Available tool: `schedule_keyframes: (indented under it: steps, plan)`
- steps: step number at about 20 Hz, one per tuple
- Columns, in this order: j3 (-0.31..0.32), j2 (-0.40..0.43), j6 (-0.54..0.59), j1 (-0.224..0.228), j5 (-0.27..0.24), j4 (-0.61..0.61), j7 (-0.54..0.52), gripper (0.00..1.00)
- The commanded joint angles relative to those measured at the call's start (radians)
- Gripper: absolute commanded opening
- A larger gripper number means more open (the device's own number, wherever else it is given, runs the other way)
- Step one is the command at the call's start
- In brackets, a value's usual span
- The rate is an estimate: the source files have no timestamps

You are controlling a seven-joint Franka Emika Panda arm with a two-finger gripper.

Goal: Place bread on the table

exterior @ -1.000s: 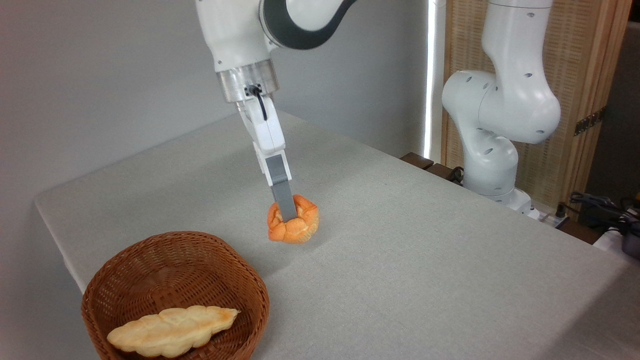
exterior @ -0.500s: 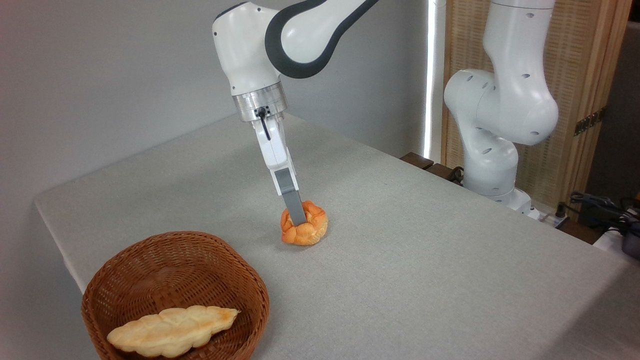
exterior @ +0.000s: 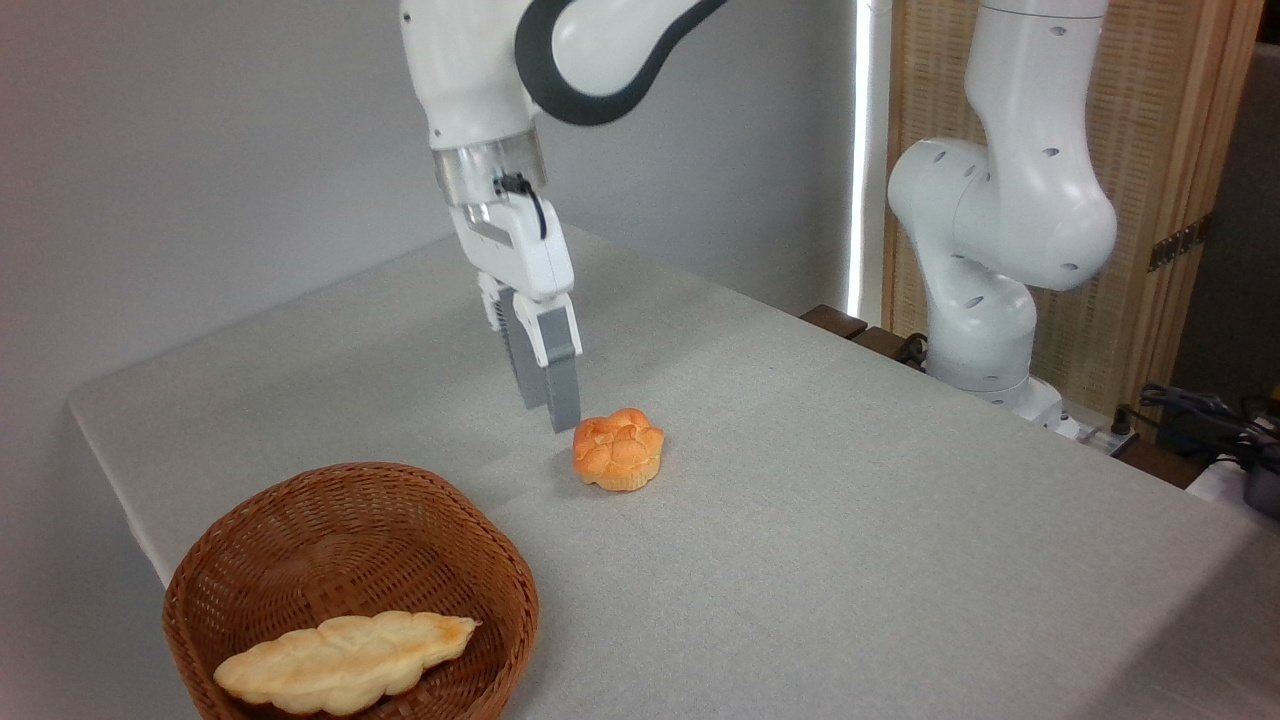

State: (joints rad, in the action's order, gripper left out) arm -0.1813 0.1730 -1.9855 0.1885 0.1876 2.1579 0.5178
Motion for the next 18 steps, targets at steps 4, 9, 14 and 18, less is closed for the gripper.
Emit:
schedule_keyframes:
  steps: [4, 9, 14, 18]
  plan:
    - [0.138, -0.016, 0.227, 0.002, -0.103, -0.263, -0.012, 1.0]
    - [0.177, -0.059, 0.352, -0.035, -0.155, -0.4, 0.04, 1.0]
    - [0.195, -0.11, 0.401, -0.05, -0.189, -0.51, 0.105, 1.0]
    - [0.194, -0.144, 0.418, -0.064, -0.189, -0.563, 0.11, 1.0]
